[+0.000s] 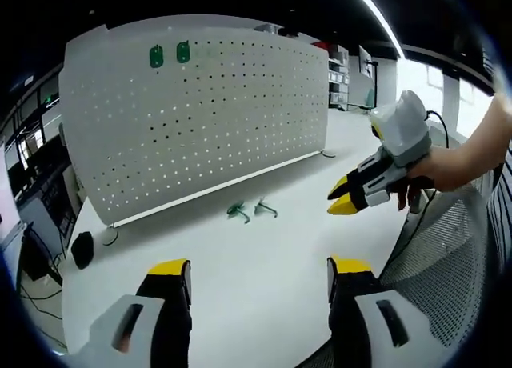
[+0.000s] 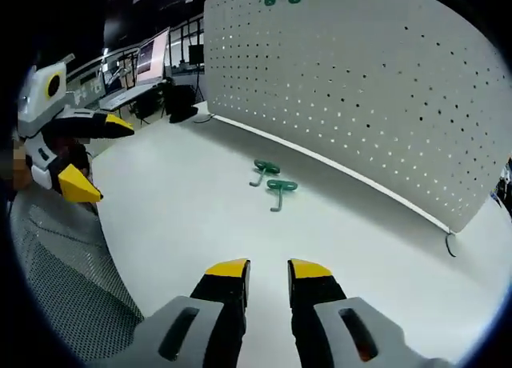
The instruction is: Insert the hook assembly into the mounting plate slot until the hook locks in place.
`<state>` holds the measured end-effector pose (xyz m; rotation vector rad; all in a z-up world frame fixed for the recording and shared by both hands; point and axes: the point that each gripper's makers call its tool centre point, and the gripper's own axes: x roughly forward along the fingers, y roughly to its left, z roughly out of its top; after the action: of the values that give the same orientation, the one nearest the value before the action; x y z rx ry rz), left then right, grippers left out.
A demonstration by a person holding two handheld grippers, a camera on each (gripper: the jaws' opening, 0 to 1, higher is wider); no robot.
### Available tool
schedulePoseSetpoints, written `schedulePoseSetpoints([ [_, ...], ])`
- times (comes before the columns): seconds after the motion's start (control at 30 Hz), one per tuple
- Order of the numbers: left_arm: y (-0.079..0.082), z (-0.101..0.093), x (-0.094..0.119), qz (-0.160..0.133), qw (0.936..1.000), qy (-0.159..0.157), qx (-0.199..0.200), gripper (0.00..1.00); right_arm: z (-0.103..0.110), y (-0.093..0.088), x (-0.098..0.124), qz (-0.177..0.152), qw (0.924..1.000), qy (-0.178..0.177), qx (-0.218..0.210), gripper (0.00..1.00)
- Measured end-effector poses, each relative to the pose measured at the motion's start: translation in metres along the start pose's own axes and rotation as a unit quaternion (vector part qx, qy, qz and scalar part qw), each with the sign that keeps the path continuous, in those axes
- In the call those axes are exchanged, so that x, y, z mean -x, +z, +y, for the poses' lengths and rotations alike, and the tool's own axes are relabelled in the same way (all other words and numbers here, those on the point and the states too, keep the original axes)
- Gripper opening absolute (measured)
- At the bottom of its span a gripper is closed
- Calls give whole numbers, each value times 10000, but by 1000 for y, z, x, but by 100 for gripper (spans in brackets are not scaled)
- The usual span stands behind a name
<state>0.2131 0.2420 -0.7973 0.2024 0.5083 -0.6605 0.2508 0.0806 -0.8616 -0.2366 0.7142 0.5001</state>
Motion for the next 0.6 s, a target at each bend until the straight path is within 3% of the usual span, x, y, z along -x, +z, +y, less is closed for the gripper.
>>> schedulePoseSetpoints([
  [0.33, 0, 5, 0, -17, 9999, 74, 75, 67, -4, 14, -42, 148, 9998, 162, -21, 16],
  [0.43, 6, 9, 4, -215, 9993, 130, 276, 66, -2, 20, -52, 153, 9996, 227, -107, 16],
  [0.6, 4, 13, 3, -161, 9990, 189, 366, 67, -2, 26, -70, 209, 9994, 244, -145, 16],
])
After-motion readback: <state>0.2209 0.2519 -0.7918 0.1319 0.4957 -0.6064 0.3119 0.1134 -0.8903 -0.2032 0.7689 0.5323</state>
